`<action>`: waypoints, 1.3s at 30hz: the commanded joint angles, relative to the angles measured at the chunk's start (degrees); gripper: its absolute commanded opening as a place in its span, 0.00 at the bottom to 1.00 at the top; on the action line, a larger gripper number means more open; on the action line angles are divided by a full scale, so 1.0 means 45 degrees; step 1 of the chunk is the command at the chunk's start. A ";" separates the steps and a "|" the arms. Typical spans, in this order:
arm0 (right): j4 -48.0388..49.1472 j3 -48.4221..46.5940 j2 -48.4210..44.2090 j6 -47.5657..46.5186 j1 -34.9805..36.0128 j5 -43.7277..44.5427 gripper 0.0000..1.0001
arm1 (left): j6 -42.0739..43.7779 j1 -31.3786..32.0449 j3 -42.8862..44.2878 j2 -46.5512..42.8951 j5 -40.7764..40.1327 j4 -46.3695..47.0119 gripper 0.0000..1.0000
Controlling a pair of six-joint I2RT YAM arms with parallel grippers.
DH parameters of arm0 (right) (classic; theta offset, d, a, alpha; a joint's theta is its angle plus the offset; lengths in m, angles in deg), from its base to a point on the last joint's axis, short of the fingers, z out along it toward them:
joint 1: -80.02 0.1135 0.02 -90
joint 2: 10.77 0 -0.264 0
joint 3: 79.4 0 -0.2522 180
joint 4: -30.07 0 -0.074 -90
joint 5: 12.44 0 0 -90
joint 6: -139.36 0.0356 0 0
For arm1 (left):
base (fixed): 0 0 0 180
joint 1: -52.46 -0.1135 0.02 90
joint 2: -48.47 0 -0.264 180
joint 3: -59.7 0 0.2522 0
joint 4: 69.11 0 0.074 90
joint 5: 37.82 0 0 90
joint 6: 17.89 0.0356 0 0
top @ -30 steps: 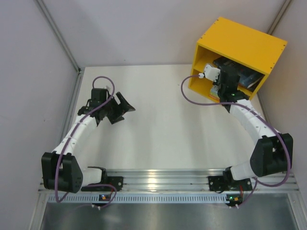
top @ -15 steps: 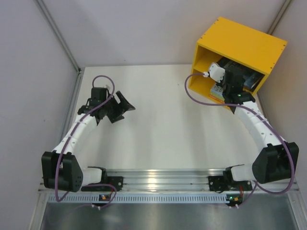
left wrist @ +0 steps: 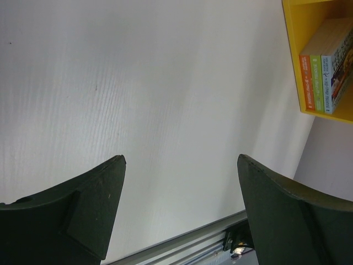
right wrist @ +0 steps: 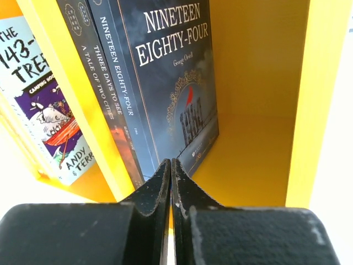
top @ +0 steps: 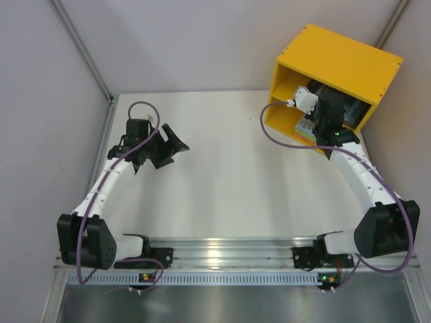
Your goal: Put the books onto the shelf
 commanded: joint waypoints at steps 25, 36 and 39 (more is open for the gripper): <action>0.1510 -0.1644 0.1523 0.3271 0.0418 -0.2512 0.09 | 0.0109 -0.0096 0.0422 0.0376 0.0103 0.0461 0.86; 0.2161 -0.3669 0.3902 0.3446 0.2176 -0.0090 0.00 | 0.0245 -0.0096 0.0286 0.0435 0.0026 0.0578 0.86; 0.2078 -0.4278 0.4704 0.3446 0.2567 0.0749 0.00 | 0.0343 -0.0096 0.0325 0.0435 -0.0053 0.0539 0.86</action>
